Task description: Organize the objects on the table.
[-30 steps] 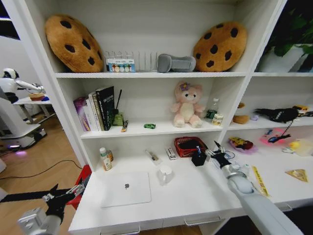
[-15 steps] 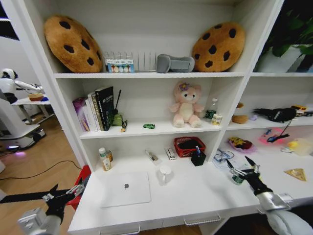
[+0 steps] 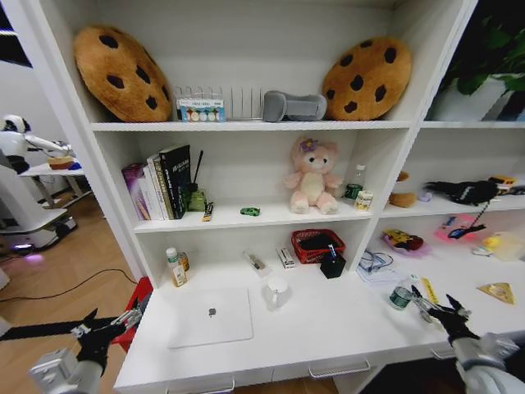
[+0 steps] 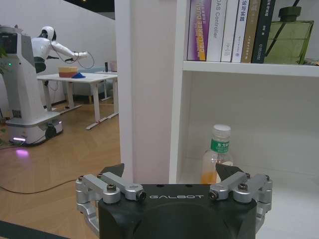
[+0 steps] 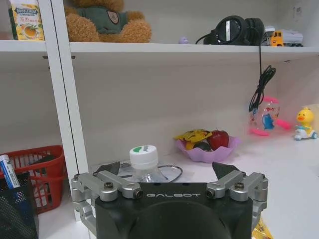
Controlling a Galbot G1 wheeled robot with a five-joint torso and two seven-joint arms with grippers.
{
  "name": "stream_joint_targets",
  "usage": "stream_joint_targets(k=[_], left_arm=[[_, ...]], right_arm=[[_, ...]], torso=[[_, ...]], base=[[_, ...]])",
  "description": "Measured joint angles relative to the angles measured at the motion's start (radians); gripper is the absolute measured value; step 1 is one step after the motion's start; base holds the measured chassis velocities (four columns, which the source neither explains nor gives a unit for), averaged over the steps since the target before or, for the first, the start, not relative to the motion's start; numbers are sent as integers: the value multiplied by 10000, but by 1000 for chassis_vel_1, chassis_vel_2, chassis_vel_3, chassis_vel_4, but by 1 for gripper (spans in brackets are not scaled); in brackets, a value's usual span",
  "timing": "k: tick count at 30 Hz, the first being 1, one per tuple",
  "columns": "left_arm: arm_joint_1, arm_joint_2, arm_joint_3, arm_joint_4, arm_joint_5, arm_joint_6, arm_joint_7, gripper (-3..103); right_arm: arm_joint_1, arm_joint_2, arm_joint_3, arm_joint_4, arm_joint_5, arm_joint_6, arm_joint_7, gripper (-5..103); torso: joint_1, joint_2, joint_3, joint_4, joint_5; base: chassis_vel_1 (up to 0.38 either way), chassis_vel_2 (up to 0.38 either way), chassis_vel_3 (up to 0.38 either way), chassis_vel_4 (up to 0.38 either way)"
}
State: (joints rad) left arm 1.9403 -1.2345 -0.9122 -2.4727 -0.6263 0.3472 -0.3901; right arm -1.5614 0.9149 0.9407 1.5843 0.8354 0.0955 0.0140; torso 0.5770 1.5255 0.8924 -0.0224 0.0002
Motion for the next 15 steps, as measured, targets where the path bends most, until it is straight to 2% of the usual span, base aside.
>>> stream_joint_targets(k=[4, 8, 9, 10, 13, 14, 15], left_arm=[[0, 0, 0, 0, 0, 0, 0, 100], [0, -1, 0, 0, 0, 0, 0, 100], [0, 0, 0, 0, 0, 0, 0, 100], [0, 0, 0, 0, 0, 0, 0, 100], [0, 0, 0, 0, 0, 0, 0, 100], [0, 0, 0, 0, 0, 0, 0, 100], [0, 0, 0, 0, 0, -1, 0, 100]], right_arm=[[442, -46, -265, -106, -120, -301, 206, 100], [846, -116, -546, -459, -766, -553, 302, 102], [885, -135, -584, -518, -919, -625, 304, 98], [885, -135, -584, -518, -919, -625, 304, 98], [966, -160, -687, -574, -1104, -691, 330, 83], [966, -160, -687, -574, -1104, -691, 330, 83], [984, -159, -706, -590, -1146, -685, 343, 78]], torso=[[0, 1, 0, -1, -2], [0, 0, 0, -1, -1], [0, 0, 0, -4, -1], [0, 0, 0, -4, -1], [0, 1, 0, -3, -2], [0, 1, 0, -3, -2], [-1, 1, 0, -3, -1]], base=[[0, 0, 0, 0], [0, 0, 0, 0], [0, 0, 0, 0], [0, 0, 0, 0], [0, 0, 0, 0], [0, 0, 0, 0], [0, 0, 0, 0]])
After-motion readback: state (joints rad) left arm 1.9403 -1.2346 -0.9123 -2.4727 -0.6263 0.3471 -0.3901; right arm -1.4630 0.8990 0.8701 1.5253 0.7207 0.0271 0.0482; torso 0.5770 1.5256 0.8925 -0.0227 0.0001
